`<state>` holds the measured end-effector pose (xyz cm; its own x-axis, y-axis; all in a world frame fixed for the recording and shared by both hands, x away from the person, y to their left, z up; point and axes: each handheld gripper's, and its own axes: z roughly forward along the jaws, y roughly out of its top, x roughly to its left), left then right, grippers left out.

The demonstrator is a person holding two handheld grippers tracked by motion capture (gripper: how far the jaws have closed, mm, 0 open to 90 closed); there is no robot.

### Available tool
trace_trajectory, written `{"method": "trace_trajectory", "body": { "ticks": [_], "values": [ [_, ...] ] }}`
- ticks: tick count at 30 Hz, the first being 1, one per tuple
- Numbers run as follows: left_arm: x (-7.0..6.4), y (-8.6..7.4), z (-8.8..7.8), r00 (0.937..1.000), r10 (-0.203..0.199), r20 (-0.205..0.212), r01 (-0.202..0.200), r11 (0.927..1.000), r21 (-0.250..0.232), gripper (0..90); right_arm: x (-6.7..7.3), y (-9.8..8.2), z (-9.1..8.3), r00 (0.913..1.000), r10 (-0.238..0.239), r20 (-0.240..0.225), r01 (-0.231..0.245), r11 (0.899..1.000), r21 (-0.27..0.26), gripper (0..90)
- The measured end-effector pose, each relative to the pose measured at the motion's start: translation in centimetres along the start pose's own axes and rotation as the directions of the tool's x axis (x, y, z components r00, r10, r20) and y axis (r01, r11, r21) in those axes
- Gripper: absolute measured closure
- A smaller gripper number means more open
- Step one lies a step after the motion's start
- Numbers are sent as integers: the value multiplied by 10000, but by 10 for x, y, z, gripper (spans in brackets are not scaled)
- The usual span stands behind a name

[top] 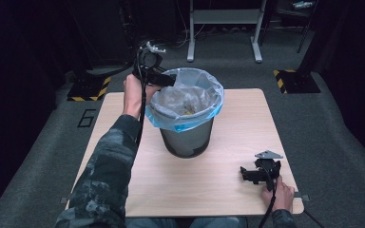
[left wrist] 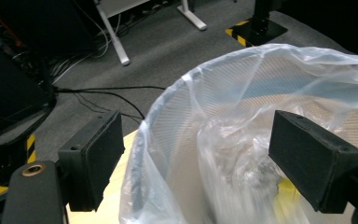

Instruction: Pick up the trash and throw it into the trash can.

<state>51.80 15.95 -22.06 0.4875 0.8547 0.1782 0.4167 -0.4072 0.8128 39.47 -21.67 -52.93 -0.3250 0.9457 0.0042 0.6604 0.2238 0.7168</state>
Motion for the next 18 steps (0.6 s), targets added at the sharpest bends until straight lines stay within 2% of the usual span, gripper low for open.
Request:
{"method": "trace_trajectory", "body": {
  "ticks": [5,11,18],
  "values": [
    [-4,-4,-4,9998,114,172,-115,9999,41,155,0,0,0,10000,0,-1,0,10000,1,0],
    [-6,-19,-10,9993,186,335,-192,9997,151,146,0,0,0,10000,-1,2,1,10000,0,0],
    [-4,-38,-25,9991,190,382,-184,9997,-171,143,0,0,0,10000,2,7,-2,10000,-2,0]
  ]
}}
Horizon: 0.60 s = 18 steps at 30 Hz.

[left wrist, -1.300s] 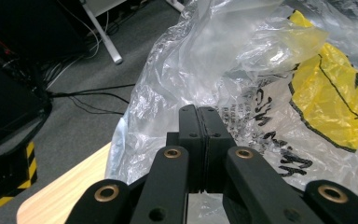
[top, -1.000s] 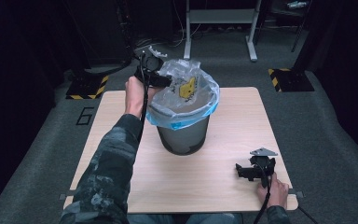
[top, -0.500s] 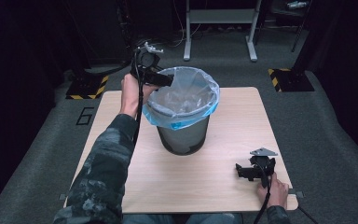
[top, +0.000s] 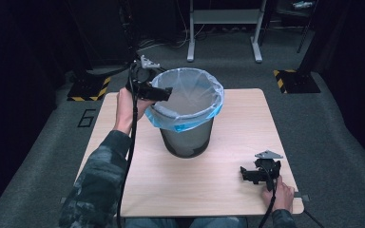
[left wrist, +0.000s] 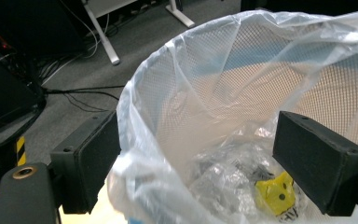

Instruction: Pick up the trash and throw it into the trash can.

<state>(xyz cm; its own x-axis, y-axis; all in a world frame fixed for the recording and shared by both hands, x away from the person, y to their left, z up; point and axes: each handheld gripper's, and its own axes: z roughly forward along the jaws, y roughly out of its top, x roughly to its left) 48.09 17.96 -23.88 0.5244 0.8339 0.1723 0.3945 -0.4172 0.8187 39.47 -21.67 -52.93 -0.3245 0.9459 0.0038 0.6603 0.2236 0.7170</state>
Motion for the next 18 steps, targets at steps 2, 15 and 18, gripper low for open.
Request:
{"method": "trace_trajectory", "body": {
  "ticks": [2,15,18],
  "values": [
    [0,-4,-2,10000,-11,3,11,10000,-47,143,0,0,0,10000,3,1,-3,10000,2,0],
    [6,-77,-28,9992,-361,-164,352,9980,-524,146,0,0,0,10000,-38,13,38,10000,-6,0],
    [8,-105,-25,9975,-683,-186,673,9964,-510,145,0,0,0,10000,-39,11,39,10000,-9,0]
  ]
}}
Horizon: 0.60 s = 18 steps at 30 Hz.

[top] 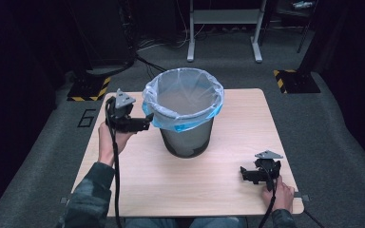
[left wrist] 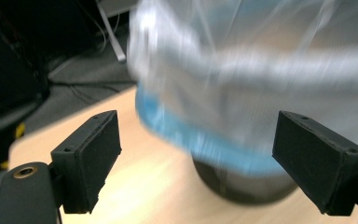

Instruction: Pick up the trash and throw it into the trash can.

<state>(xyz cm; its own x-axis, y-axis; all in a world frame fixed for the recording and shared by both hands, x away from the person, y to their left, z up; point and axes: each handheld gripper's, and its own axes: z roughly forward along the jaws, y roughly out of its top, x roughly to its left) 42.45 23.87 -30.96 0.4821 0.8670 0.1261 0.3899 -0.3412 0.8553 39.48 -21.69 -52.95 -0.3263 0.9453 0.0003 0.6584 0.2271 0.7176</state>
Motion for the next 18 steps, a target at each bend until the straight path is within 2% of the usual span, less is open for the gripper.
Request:
{"method": "trace_trajectory", "body": {
  "ticks": [3,5,6,8,9,12,15,18],
  "values": [
    [4,-33,10,9996,-256,-111,262,9979,591,142,0,0,0,10000,1,0,-1,10000,0,0],
    [7,-57,20,9987,-424,-270,451,9932,1073,141,0,0,0,10000,3,-1,-3,10000,1,0],
    [8,-71,26,9985,-453,-313,495,9877,1485,138,0,0,0,10000,6,0,-6,10000,2,0],
    [9,-96,36,9967,-756,-310,800,9801,1816,131,0,0,0,10000,3,0,-3,10000,3,0],
    [10,-105,39,9965,-744,-370,805,9749,2075,127,0,0,0,10000,4,-1,-4,10000,0,0],
    [12,-142,51,9938,-1060,-334,1111,9566,2693,101,0,0,0,10000,1,0,-1,10000,4,0],
    [16,-170,59,9897,-1381,-367,1427,9440,2974,79,0,0,0,10000,0,1,0,10000,4,0],
    [16,-185,64,9886,-1426,-473,1503,9374,3143,60,0,0,0,10000,-1,5,1,10000,2,0]
  ]
}}
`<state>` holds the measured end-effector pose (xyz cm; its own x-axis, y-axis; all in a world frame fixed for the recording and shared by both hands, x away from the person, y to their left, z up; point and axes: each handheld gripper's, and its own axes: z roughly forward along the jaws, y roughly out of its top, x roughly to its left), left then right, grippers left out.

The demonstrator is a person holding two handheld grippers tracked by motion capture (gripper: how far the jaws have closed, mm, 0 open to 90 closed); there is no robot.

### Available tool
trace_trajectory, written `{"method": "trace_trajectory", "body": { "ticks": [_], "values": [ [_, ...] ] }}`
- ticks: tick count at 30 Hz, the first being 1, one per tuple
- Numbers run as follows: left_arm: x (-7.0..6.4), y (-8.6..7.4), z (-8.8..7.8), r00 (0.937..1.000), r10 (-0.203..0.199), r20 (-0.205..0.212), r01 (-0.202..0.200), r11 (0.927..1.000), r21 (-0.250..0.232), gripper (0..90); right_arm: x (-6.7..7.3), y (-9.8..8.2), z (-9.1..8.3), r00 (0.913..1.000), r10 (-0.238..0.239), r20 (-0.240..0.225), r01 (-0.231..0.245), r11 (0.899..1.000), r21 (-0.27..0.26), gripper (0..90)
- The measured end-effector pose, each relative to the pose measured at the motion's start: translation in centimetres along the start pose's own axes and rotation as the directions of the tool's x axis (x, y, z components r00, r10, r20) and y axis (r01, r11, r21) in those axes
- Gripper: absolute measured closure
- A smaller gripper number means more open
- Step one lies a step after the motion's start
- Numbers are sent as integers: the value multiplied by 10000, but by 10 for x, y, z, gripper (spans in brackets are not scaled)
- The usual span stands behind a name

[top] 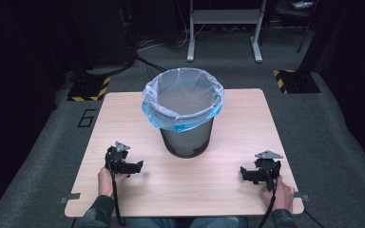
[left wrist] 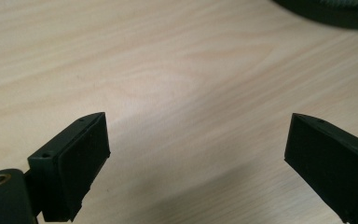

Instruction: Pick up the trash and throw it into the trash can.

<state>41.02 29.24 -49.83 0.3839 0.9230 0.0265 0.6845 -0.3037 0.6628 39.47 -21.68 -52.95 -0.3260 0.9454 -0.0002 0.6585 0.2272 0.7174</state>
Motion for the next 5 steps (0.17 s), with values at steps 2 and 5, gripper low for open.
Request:
{"method": "trace_trajectory", "body": {
  "ticks": [2,5],
  "values": [
    [-1,-7,6,9999,112,-51,-112,9999,70,52,0,0,0,10000,1,0,-1,10000,0,0],
    [-3,-13,10,9999,138,-45,-138,9999,94,43,0,0,0,10000,0,4,0,10000,1,0]
  ]
}}
